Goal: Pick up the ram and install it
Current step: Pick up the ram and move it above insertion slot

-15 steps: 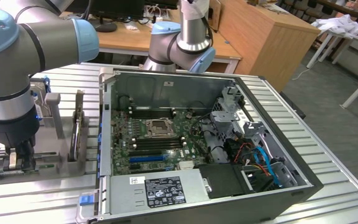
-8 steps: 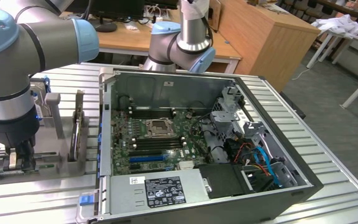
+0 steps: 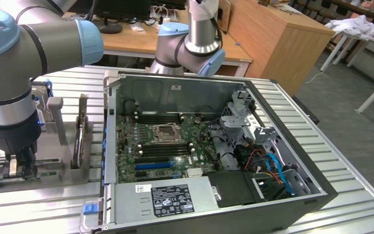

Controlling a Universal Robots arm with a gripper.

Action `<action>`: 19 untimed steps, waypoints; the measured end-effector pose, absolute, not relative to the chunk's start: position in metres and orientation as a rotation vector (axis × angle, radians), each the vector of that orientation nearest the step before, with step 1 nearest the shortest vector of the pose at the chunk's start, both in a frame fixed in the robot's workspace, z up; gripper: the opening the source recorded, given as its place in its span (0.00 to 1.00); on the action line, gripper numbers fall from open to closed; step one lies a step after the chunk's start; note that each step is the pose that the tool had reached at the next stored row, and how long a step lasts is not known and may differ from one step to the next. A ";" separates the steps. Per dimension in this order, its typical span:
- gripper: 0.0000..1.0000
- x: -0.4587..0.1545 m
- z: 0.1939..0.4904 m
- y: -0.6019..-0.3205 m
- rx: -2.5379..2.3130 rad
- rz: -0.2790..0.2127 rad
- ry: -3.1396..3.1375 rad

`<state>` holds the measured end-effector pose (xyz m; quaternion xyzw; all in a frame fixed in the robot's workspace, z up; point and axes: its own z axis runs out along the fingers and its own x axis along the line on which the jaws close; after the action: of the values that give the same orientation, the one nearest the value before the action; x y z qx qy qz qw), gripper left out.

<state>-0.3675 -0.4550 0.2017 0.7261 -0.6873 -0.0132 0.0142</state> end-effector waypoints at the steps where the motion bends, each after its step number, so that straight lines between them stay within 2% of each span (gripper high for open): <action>1: 0.12 -0.368 0.202 -0.455 2.259 -0.041 -2.141; 11: 0.12 -0.368 0.202 -0.455 2.210 -0.042 -2.193; 19: 0.12 -0.367 0.216 -0.455 2.210 -0.042 -2.194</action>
<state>-0.3675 -0.4553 0.2165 0.7095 -0.7044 -0.0135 0.0139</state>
